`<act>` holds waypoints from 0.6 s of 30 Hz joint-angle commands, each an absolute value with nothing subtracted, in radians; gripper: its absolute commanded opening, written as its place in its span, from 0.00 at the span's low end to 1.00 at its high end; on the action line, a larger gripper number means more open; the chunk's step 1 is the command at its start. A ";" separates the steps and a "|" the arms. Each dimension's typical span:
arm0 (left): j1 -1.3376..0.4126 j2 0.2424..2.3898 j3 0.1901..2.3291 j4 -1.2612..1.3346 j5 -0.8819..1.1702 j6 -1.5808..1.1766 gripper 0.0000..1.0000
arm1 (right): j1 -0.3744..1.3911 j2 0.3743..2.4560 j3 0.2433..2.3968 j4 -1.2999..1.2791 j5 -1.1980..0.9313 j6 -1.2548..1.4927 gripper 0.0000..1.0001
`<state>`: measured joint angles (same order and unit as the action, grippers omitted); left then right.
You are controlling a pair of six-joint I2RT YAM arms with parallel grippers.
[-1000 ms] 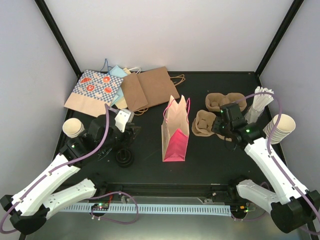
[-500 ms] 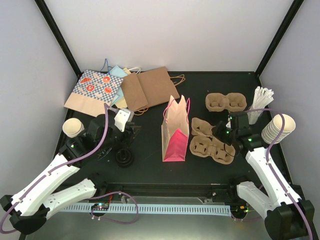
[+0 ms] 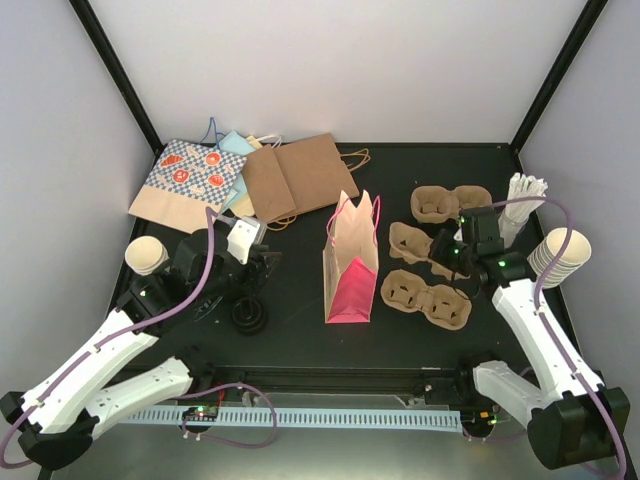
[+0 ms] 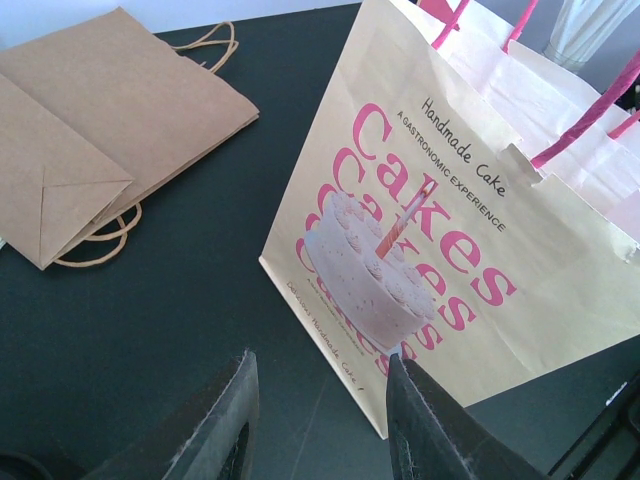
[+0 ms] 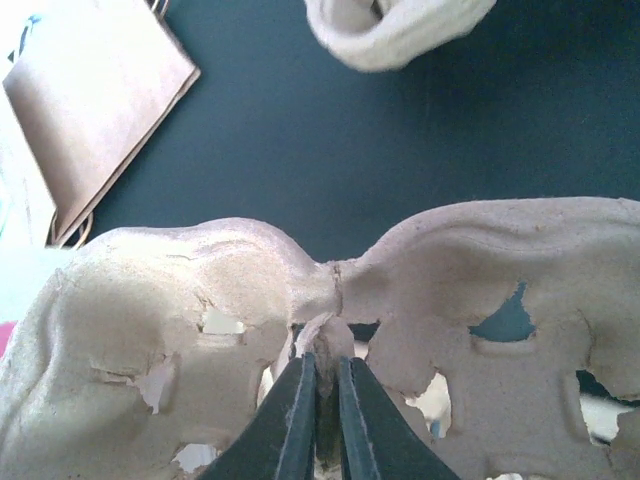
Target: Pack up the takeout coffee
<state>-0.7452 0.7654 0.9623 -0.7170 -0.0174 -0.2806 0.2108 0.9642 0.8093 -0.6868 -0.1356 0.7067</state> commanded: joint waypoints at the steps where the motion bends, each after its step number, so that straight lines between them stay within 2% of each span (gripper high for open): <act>1: -0.738 0.761 0.973 -0.706 0.000 -0.289 0.38 | 0.204 1.024 0.874 -0.666 0.009 0.627 0.11; 5: -0.738 0.762 0.973 -0.702 0.000 -0.290 0.38 | 0.204 1.092 0.849 -0.547 0.056 0.587 0.13; 6: -0.738 0.764 0.973 -0.702 0.000 -0.289 0.38 | 0.205 1.109 0.839 -0.520 0.053 0.571 0.19; 7: -0.738 0.764 0.974 -0.701 0.001 -0.290 0.38 | 0.205 1.131 0.839 -0.513 0.047 0.554 0.34; 8: -0.738 0.765 0.976 -0.703 0.002 -0.290 0.38 | 0.205 1.149 0.839 -0.518 0.039 0.543 0.56; 9: -0.738 0.765 0.980 -0.707 0.003 -0.289 0.38 | 0.205 1.162 0.841 -0.532 0.033 0.542 0.67; 10: -0.738 0.765 0.982 -0.712 0.001 -0.288 0.38 | 0.205 1.164 0.841 -0.543 0.023 0.539 0.70; 16: -0.738 0.764 0.994 -0.716 -0.003 -0.277 0.38 | 0.238 1.132 0.872 -0.732 0.102 0.563 0.70; 18: -0.738 0.769 1.010 -0.718 0.009 -0.276 0.39 | 0.283 1.122 0.885 -0.811 0.116 0.607 0.74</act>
